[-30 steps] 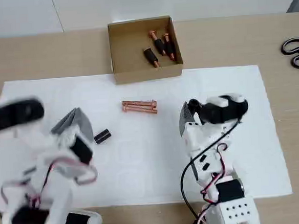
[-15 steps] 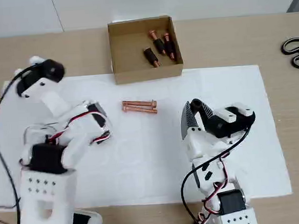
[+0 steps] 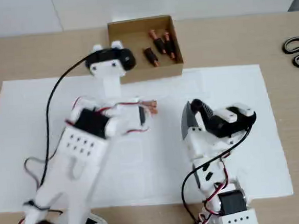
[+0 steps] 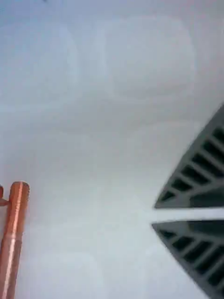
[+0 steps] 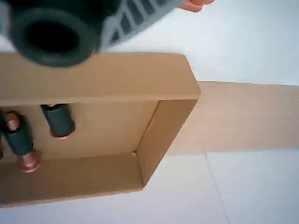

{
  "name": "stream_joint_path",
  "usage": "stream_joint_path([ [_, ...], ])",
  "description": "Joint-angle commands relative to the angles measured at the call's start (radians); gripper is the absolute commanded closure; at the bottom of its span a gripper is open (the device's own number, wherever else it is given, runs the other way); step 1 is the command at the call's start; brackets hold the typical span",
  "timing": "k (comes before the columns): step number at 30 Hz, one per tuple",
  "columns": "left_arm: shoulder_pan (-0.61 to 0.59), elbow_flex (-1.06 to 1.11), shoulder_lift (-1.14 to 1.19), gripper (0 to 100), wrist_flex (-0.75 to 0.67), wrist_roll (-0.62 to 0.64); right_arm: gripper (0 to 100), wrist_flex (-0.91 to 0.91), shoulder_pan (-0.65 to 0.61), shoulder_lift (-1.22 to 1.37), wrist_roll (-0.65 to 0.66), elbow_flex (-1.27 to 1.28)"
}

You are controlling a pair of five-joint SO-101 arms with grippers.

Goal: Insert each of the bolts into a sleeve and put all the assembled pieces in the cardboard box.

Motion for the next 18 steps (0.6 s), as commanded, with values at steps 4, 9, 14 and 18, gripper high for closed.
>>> stream_joint_path([
  [4, 0.002, -0.150, 0.146, 99, 0.040, -0.008, 99.5, 0.002, 0.007, -0.019, 0.009, 0.005],
  [9, -0.009, -0.269, 0.193, 99, 0.201, -0.014, 99.5, 0.002, 0.007, -0.019, 0.009, 0.005],
  [14, -0.026, -0.308, 0.236, 99, 0.284, -0.482, 99.5, 0.002, 0.002, -0.019, 0.009, 0.005],
  [18, -0.026, -0.326, 0.269, 99, 0.273, -0.895, 99.5, 0.002, 0.002, -0.018, 0.009, 0.005],
])
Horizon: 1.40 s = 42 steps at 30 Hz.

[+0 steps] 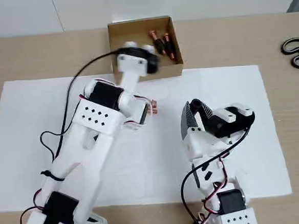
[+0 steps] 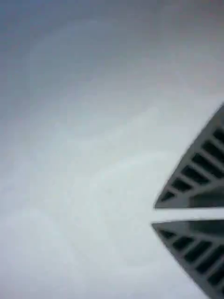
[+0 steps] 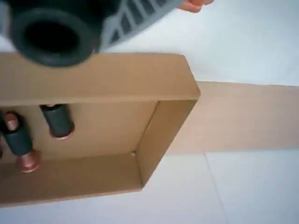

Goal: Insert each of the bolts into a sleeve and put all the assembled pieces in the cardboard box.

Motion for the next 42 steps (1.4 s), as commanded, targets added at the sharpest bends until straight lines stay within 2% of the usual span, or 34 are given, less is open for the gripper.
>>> stream_joint_path([
  [1, -0.005, -0.074, 0.029, 99, 0.006, -0.351, 99.5, 0.002, 0.002, -0.016, 0.009, 0.005],
  [7, -0.005, -0.185, 0.221, 99, 0.031, -0.629, 99.5, 0.002, 0.002, -0.012, 0.009, 0.005],
  [10, -0.006, -0.314, 0.324, 99, 0.058, -0.741, 99.5, 0.002, 0.002, -0.012, 0.009, 0.005],
  [13, -0.005, -0.472, 0.413, 99, 0.143, -0.844, 99.5, 0.002, 0.002, -0.012, 0.009, 0.005],
  [16, -0.012, -0.556, 0.473, 99, 0.143, -0.853, 99.5, 0.002, 0.004, -0.012, 0.009, 0.005],
  [22, -0.021, -0.572, 0.523, 99, 0.143, -0.893, 99.5, 0.002, 0.007, -0.012, 0.009, 0.005],
  [29, -0.028, -0.644, 0.641, 82, 0.140, -0.939, 99.5, -0.007, 0.015, -0.021, 0.008, 0.005],
  [36, -0.098, -0.921, 0.760, 83, 0.140, -0.937, 99.5, -0.008, 0.226, -0.030, 0.003, 0.002],
  [42, -0.097, -1.017, 0.853, 83, 0.140, -0.993, 99.5, -0.008, 0.315, -0.030, 0.003, 0.005],
])
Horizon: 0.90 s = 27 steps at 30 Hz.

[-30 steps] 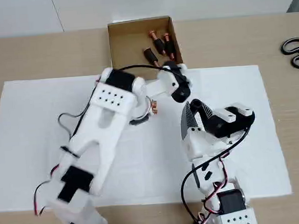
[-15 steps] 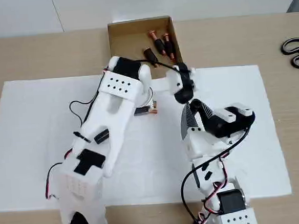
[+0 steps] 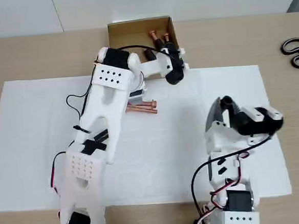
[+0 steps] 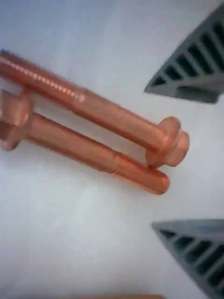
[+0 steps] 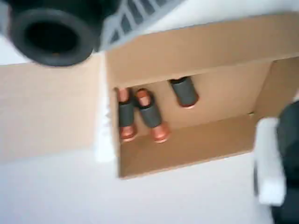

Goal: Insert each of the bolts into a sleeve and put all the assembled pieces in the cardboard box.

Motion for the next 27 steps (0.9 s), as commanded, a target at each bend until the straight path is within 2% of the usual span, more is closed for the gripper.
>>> stream_joint_path([
  [1, 0.008, -0.058, 0.025, 83, 0.015, -0.032, 99.5, -0.010, 0.038, -0.024, 0.002, 0.005],
  [13, 0.015, -0.058, 0.060, 83, -0.018, -0.141, 99.5, -0.008, 0.039, -0.024, 0.002, 0.005],
  [18, 0.031, -0.053, 0.061, 83, -0.095, -0.141, 99.5, -0.004, 0.038, -0.024, 0.002, 0.005],
  [27, 0.069, -0.058, 0.158, 83, -0.100, -0.141, 99.5, -0.001, 0.039, -0.024, 0.002, 0.005],
])
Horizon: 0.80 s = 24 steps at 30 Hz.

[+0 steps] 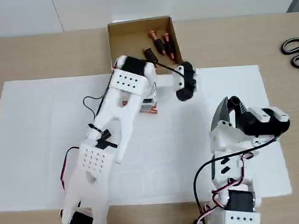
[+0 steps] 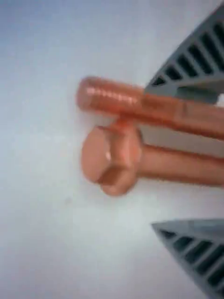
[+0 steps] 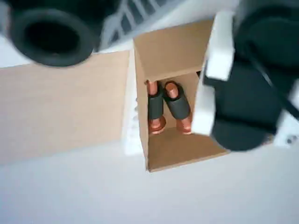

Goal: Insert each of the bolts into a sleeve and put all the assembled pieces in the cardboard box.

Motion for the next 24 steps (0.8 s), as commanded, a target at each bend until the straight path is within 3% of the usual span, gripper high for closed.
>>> stream_joint_path([
  [1, 0.005, -0.038, 0.003, 83, -0.017, -0.005, 99.5, -0.001, 0.007, -0.024, 0.003, 0.005],
  [13, -0.008, -0.031, 0.017, 83, -0.071, -0.005, 99.5, -0.001, 0.004, -0.024, 0.003, 0.005],
  [20, 0.003, -0.030, 0.017, 97, -0.026, -0.005, 99.5, -0.001, 0.005, -0.024, 0.003, 0.005],
  [24, 0.009, -0.031, 0.052, 99, -0.002, -0.006, 99.5, -0.001, 0.007, -0.024, 0.005, 0.005],
])
